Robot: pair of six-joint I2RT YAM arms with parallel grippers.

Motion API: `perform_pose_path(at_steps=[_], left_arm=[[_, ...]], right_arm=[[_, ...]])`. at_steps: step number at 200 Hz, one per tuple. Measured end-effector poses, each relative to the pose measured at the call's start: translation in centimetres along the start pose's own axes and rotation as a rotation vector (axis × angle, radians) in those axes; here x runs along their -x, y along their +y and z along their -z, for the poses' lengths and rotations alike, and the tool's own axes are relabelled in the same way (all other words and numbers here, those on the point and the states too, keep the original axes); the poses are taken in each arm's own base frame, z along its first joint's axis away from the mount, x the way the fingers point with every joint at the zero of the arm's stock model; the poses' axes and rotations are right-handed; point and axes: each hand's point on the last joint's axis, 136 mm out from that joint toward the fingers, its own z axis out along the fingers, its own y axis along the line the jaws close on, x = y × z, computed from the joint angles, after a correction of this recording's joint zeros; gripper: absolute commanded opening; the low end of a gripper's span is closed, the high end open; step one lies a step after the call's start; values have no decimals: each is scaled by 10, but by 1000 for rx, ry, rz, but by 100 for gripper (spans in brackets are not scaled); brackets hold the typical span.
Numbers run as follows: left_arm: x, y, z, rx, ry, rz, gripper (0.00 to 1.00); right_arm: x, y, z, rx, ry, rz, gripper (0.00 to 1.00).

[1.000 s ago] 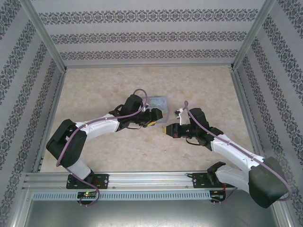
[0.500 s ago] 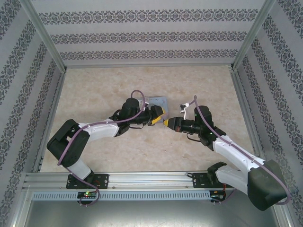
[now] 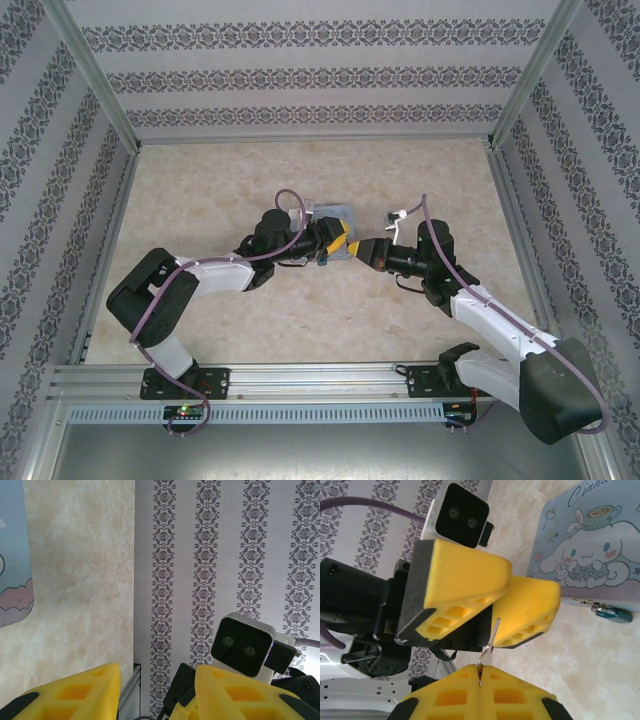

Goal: Unlock a padlock with a key

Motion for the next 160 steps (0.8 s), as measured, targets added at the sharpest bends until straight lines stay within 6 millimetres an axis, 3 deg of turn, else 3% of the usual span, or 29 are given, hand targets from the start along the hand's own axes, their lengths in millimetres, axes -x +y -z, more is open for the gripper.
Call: perform_pose_path(at_steps=[71,160], left_arm=[[1,-8,1,-35,-8,-3,31],[1,-11,0,-47,-19,-5,26]], right_arm=[[7,3,-1,23,-19,-14,0],[9,1,-4,33,-27,-27,0]])
